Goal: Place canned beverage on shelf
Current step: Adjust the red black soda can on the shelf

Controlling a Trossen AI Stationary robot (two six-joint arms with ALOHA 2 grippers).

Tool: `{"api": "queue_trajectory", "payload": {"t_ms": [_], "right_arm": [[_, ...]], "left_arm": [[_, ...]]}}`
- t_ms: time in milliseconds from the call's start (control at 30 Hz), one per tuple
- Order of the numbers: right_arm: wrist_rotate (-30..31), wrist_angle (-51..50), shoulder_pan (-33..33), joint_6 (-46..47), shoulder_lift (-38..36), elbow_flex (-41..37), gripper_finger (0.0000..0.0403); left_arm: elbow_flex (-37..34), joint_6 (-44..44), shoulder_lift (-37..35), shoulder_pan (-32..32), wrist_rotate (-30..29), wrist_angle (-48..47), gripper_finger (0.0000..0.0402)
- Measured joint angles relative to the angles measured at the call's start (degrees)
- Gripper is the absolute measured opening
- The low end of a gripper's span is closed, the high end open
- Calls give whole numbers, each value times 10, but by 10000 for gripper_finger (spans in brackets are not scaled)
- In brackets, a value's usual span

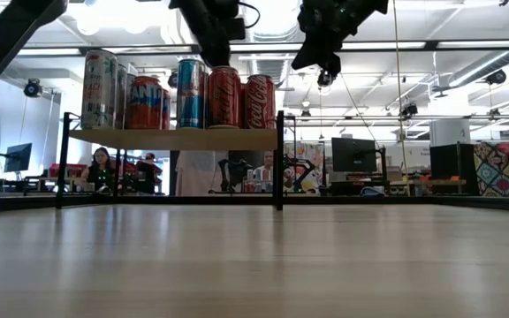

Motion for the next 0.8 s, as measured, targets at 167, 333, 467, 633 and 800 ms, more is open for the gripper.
{"api": "queue_trajectory", "payload": {"t_ms": [167, 333, 467, 633, 800], "right_arm": [[0, 0, 0, 0, 0, 0, 9], [0, 0, 0, 3, 0, 0, 9], [0, 0, 0, 4, 0, 0, 9], [0, 0, 0, 4, 0, 0, 9], [0, 0, 0, 4, 0, 0, 9]], "left_arm": [[0, 2, -4, 0, -25, -4, 0], [0, 6, -4, 0, -28, -5, 0], [0, 8, -4, 0, -28, -5, 0], [0, 13, -6, 0, -28, -4, 0], [1, 13, -8, 0, -28, 10, 0]]}}
